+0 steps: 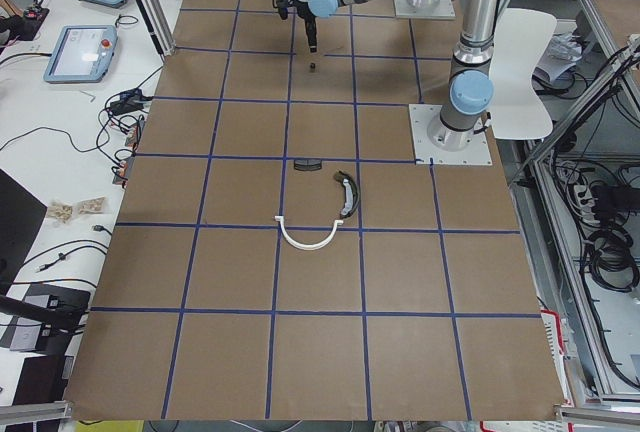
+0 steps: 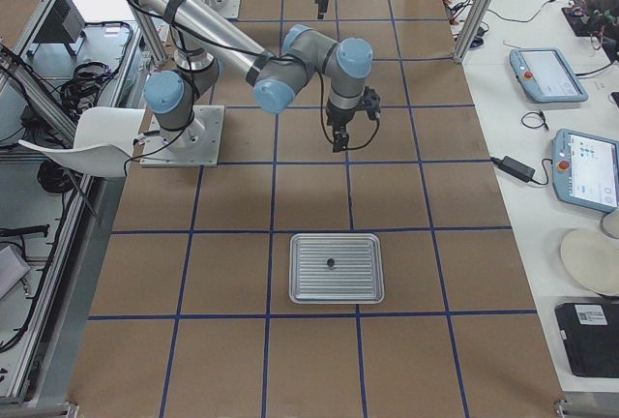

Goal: Place bearing gear from tray to pile

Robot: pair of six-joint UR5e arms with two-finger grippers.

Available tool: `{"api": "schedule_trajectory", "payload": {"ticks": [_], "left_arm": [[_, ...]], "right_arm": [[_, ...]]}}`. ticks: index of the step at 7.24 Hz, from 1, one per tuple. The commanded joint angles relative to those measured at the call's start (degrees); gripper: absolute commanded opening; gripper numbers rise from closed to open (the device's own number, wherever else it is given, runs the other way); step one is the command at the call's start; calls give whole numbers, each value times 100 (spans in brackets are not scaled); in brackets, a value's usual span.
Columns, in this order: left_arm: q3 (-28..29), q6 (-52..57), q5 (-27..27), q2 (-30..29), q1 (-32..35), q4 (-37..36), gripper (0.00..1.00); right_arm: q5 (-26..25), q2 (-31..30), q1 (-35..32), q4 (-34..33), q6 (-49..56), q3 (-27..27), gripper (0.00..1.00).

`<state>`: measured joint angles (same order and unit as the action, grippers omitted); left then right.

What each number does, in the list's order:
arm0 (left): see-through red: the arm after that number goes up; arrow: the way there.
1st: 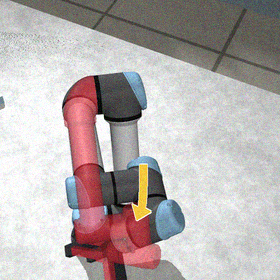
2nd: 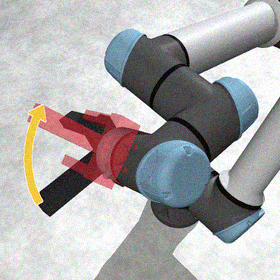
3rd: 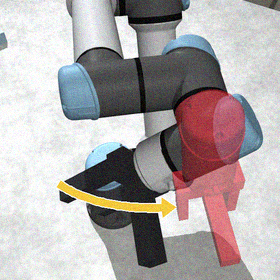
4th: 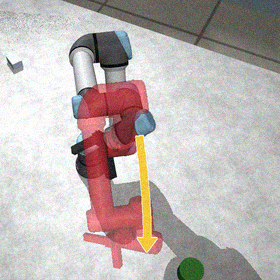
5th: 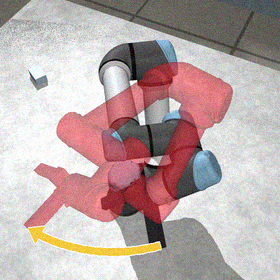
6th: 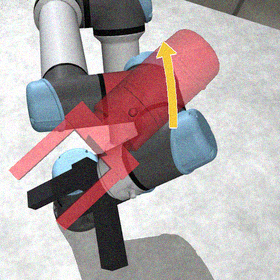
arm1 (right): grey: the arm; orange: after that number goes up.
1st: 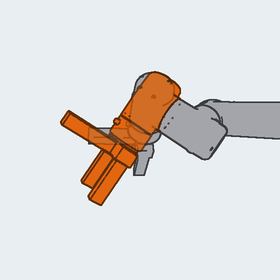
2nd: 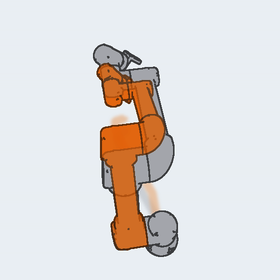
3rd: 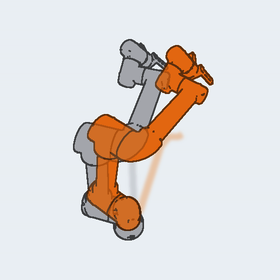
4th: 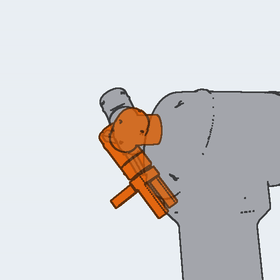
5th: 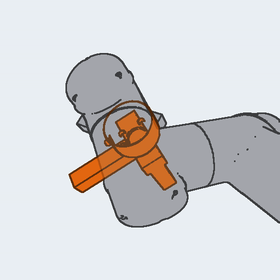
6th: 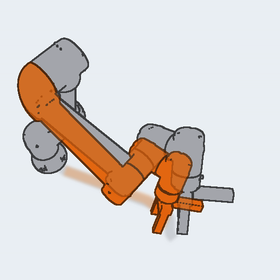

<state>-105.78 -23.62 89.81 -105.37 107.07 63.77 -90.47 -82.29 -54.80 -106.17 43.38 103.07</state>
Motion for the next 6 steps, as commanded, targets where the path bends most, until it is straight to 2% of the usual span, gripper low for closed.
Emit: {"api": "schedule_trajectory", "payload": {"ticks": [1,4,5,6], "left_arm": [[-565,-187,2,-482,164,-1267,100],[-558,-152,19,-721,226,-1437,100],[-549,-152,19,-722,226,-1603,100],[-558,-291,2,-748,226,-1657,86]], "right_arm": [[-32,220,846,-558,898,2,100],[-243,1116,1593,-2052,1846,-50,100],[-252,1380,1656,-2231,1893,-259,100],[-269,1730,1665,-2232,1885,-626,100]]}}
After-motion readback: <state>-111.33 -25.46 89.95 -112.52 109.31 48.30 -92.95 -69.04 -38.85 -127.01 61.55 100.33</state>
